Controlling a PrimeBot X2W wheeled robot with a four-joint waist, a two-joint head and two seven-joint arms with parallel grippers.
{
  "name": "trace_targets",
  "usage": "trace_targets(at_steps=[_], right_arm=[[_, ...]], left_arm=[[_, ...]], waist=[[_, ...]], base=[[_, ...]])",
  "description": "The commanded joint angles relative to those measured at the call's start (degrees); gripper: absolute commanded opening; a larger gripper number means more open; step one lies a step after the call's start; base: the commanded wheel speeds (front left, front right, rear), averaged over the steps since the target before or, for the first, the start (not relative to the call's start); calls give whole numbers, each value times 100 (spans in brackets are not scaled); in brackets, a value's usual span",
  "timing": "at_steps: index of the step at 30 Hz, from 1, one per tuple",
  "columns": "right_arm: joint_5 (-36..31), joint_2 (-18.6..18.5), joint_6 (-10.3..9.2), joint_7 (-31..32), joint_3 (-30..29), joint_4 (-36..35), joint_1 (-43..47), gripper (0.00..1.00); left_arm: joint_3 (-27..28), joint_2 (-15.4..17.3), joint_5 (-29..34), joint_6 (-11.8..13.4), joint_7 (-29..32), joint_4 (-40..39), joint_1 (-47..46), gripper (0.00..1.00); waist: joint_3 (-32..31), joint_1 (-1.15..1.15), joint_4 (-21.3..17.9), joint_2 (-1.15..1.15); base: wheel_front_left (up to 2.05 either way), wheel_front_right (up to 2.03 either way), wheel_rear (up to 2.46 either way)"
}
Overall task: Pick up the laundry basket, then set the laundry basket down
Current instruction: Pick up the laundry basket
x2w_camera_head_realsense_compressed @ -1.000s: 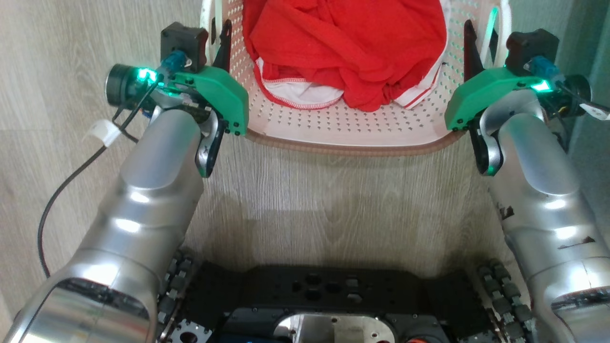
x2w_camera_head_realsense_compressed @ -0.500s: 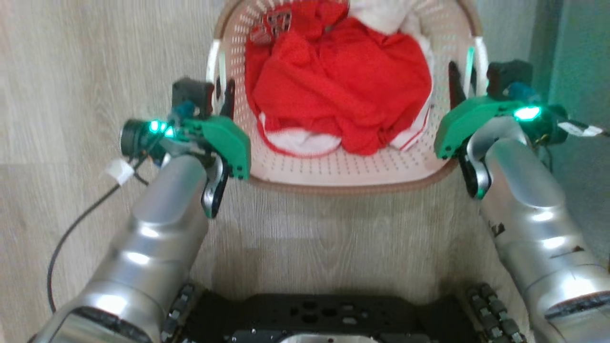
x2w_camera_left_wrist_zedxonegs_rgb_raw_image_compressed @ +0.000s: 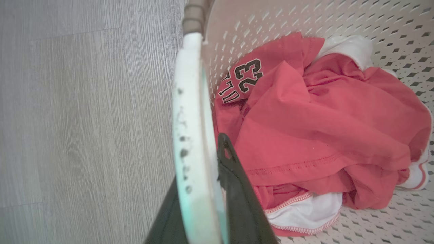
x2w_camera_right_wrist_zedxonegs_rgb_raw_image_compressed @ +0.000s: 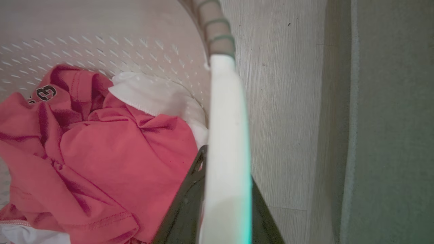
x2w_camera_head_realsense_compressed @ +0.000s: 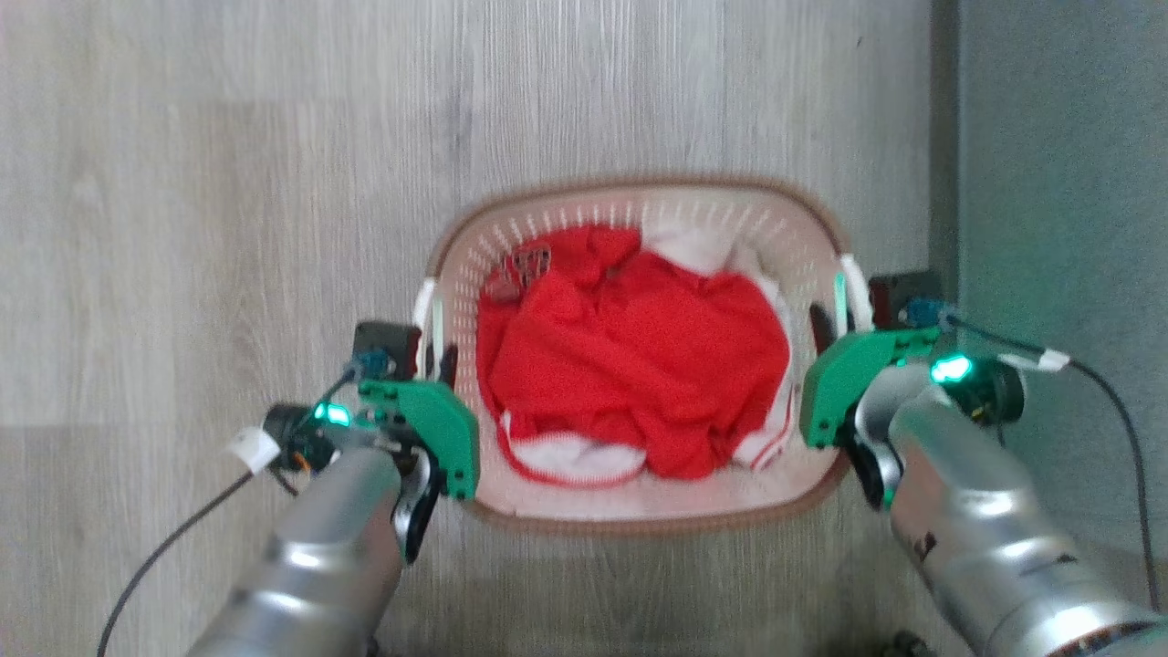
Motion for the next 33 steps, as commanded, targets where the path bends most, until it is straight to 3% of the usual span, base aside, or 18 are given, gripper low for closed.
trace_targets(at_steps=[1,20,33], right_arm=[[85,23,14,28,227,13,260,0],[1827,23,14,737,1747,176,1340,0],[2459,23,14,703,2275,271,1526,0]], left_arm=[[-22,181,-52,-43,16,55,157,0],[-870,181,-1006,-92,585,553,1220,0],[-1149,181,-1208,-114,652,684,1423,0]], waist=[[-463,1,-2,-1],[-2493,1,-25,-1],[-2977,1,-39,-1]], base=[[0,0,0],[0,0,0],[0,0,0]])
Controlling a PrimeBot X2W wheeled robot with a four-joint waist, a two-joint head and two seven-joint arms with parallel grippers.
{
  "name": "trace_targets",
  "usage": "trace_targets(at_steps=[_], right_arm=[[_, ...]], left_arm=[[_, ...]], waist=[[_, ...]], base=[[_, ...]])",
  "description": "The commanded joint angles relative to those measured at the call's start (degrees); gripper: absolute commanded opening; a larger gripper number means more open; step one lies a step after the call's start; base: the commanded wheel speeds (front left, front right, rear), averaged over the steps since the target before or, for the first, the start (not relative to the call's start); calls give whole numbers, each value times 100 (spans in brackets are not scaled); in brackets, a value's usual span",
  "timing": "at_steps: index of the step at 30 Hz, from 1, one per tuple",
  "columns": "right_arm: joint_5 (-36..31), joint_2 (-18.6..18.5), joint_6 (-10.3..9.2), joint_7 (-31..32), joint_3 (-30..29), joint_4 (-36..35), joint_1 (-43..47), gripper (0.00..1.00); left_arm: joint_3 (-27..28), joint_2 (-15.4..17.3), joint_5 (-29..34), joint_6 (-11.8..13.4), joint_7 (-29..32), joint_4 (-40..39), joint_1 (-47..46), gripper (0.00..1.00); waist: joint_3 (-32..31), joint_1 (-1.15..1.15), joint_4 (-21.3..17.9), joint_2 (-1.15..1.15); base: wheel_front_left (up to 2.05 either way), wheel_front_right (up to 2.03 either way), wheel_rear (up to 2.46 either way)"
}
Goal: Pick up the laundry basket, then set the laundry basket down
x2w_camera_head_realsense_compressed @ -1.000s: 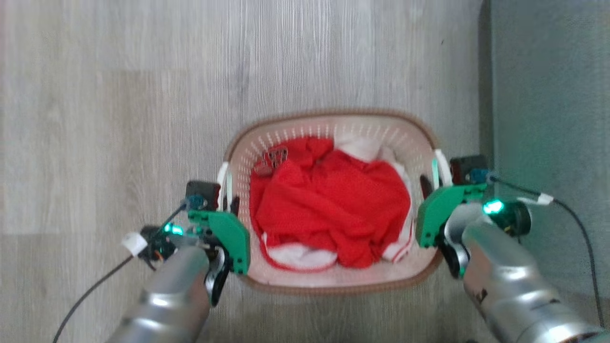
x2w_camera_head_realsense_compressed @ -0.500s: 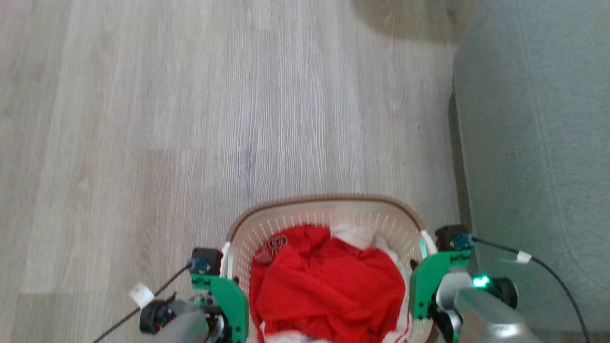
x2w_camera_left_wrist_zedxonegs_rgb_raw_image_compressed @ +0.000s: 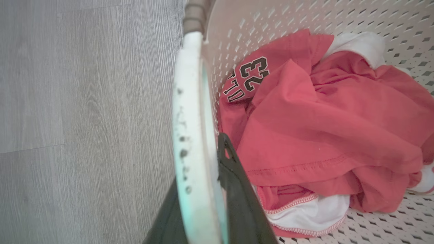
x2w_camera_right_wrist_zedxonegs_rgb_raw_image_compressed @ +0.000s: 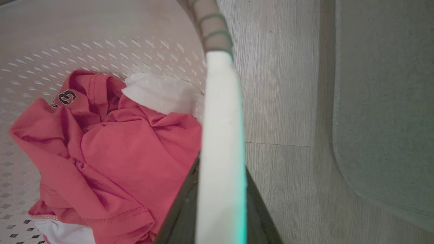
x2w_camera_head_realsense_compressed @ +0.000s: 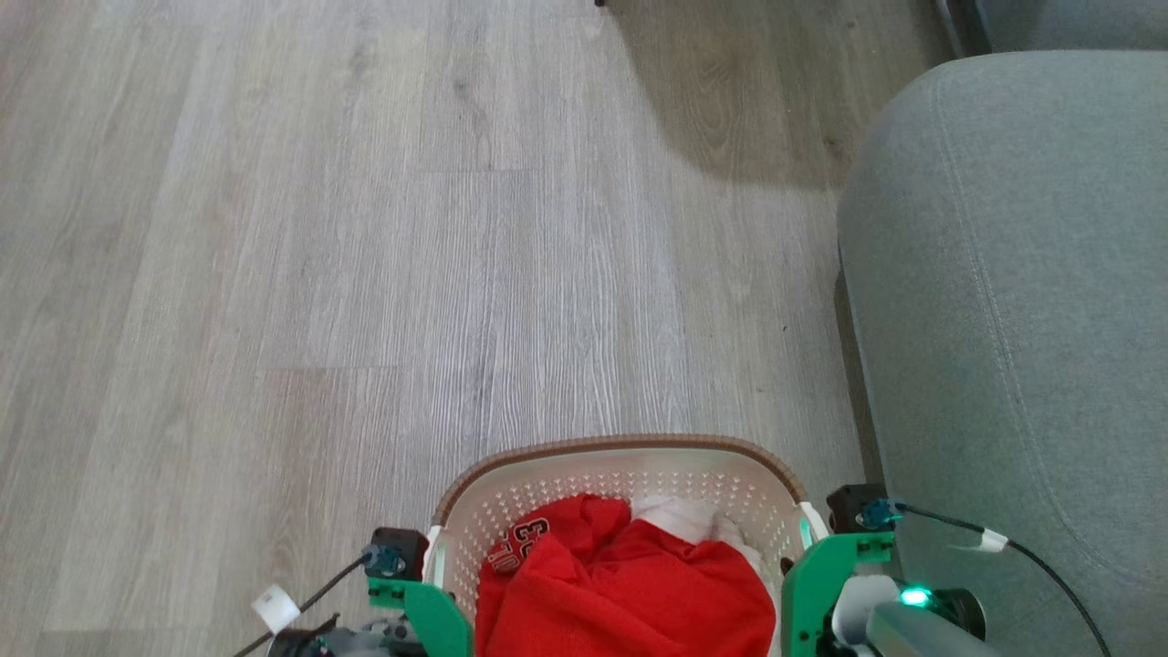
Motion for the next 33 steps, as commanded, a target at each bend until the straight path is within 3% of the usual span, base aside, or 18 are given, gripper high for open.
trace_targets(at_steps=[1,33], right_arm=[[6,-28,14,-99,132,-60,-27,0],[927,-28,14,-348,1036,150,-242,0]], left_arm=[[32,166,-6,-12,-42,11,-148,0],[-351,166,-423,4,-115,121,-188,0]], waist=[[-14,1,0,-1],[-129,1,-7,-1]], base=[[0,0,0],[0,0,0]])
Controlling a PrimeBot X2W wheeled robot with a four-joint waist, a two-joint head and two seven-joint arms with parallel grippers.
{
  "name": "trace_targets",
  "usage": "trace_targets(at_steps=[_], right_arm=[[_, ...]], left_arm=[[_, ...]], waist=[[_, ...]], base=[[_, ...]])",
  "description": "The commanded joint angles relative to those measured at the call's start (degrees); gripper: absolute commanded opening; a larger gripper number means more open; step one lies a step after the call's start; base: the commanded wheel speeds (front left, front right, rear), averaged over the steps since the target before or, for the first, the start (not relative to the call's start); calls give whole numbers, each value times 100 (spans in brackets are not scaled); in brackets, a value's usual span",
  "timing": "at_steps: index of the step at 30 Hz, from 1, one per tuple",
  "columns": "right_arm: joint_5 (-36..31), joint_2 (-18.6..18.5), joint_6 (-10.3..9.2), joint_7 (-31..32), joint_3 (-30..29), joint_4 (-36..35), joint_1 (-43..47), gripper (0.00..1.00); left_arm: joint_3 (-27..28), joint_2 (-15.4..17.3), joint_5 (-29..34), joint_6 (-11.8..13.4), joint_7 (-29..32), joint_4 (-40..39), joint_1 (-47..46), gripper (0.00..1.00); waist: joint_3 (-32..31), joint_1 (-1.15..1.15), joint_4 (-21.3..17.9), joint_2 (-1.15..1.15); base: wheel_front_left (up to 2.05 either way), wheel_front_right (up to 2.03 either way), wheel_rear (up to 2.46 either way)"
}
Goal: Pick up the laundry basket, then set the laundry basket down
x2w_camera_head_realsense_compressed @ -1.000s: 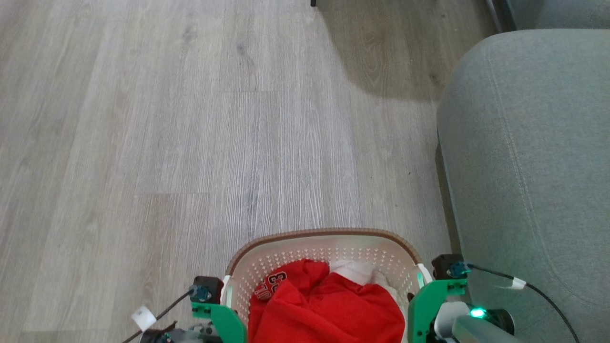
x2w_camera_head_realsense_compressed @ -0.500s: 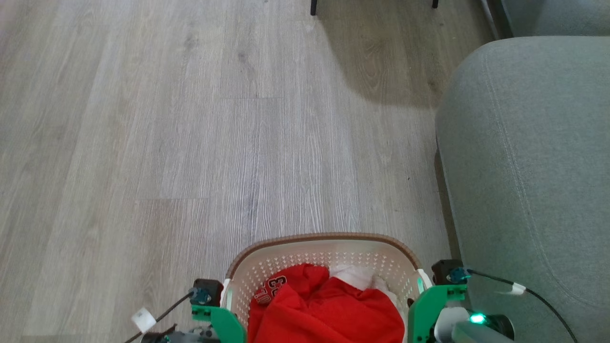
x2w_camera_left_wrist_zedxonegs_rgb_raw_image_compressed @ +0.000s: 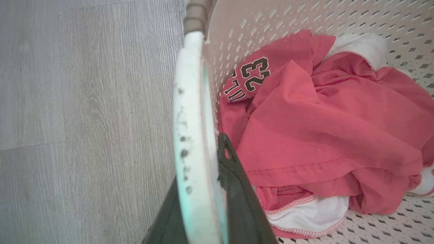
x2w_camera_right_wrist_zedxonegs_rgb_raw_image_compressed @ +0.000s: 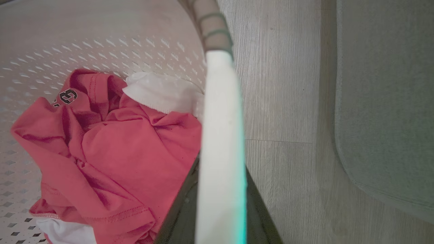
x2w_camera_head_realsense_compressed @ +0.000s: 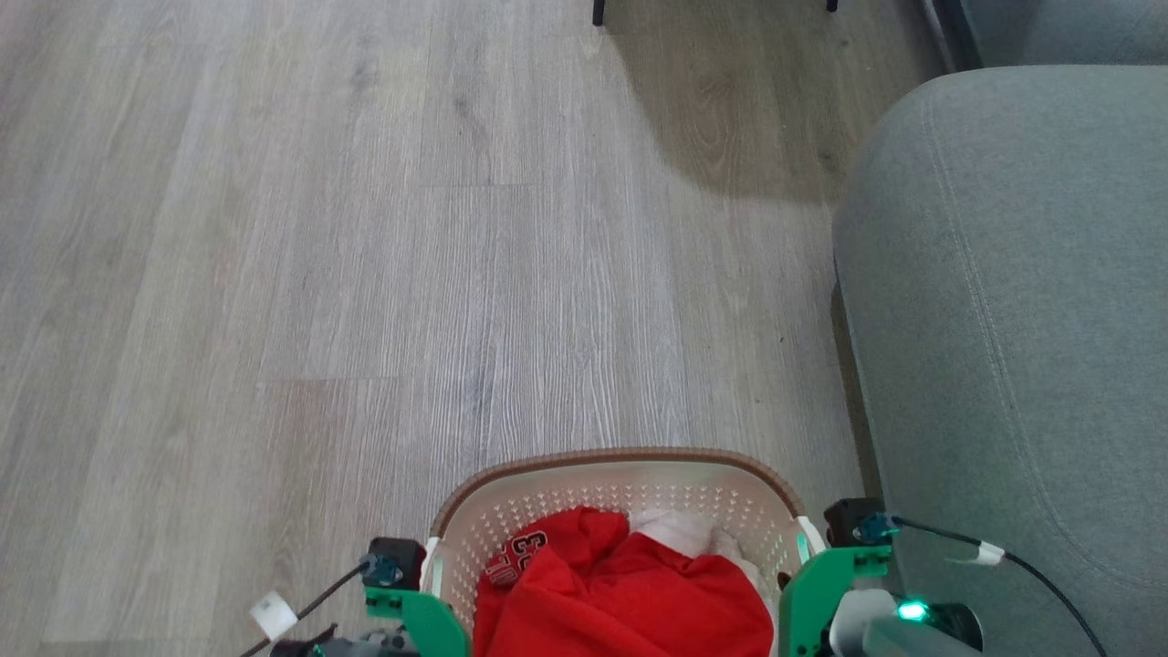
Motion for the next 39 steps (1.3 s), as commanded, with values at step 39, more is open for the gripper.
trace_targets(at_steps=[39], right_arm=[[474,-28,16,-417,763,134,-1102,0]], left_arm=[[-244,159,-272,32,-329,119,-978,0]], waist=[[833,0,-51,0]], base=[[0,0,0]])
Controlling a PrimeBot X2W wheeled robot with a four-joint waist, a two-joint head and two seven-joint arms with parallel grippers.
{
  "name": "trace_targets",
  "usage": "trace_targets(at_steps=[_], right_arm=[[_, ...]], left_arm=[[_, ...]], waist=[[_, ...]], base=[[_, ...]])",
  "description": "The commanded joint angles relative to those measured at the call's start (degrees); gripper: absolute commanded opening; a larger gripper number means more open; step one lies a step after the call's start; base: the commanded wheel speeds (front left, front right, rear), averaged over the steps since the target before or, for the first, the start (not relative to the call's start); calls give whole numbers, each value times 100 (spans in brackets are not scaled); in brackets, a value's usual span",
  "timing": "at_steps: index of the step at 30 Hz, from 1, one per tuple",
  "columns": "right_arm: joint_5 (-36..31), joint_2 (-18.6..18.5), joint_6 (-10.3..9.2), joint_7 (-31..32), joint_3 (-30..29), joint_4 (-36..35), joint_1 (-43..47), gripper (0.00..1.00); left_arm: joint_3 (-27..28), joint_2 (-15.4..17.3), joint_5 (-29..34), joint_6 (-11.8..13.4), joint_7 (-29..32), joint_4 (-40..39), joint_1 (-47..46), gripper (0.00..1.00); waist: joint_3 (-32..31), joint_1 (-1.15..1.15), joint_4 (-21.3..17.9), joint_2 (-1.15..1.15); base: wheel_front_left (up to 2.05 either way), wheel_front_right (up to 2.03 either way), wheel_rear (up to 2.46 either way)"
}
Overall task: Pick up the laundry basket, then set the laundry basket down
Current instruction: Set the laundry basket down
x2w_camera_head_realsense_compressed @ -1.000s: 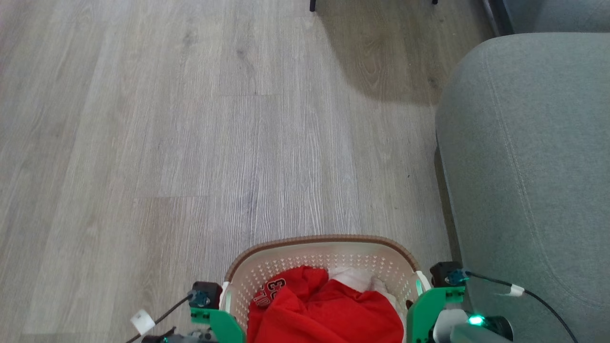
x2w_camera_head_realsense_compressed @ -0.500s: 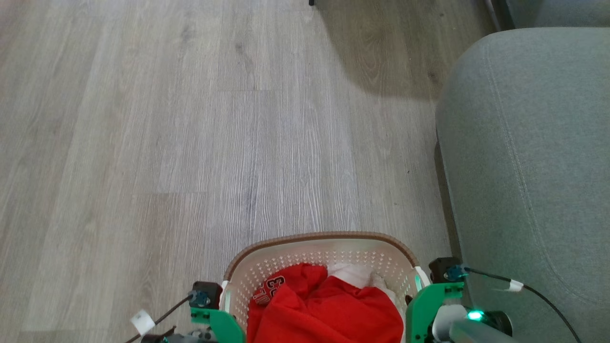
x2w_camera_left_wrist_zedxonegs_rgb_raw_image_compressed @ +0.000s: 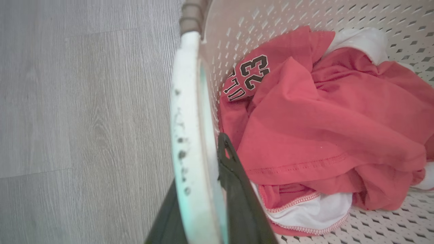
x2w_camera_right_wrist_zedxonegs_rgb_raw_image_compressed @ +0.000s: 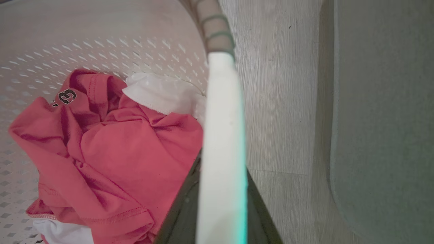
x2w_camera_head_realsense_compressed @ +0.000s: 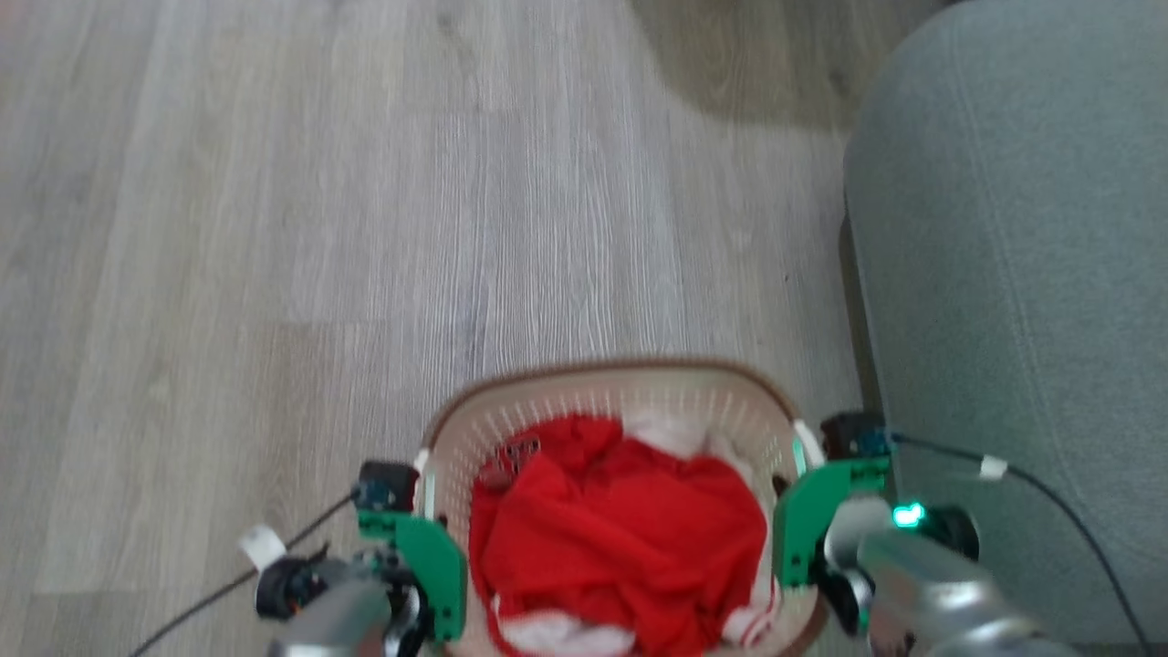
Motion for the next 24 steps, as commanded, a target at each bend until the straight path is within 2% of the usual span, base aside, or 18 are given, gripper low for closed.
trace_targets(at_steps=[1,15,24], right_arm=[[-39,-26,16,-141,83,-39,-274,0],[-147,-26,16,-359,-81,188,-1617,0],[-507,-79,16,-422,-407,244,-2443,0]], left_arm=[[79,148,20,20,-79,28,-324,0],[152,161,117,43,-305,90,-1634,0],[237,159,193,43,-397,80,-2496,0]], waist=[[253,0,-5,0],[1806,0,69,0],[2921,0,133,0]], base=[[0,0,0],[0,0,0],[0,0,0]])
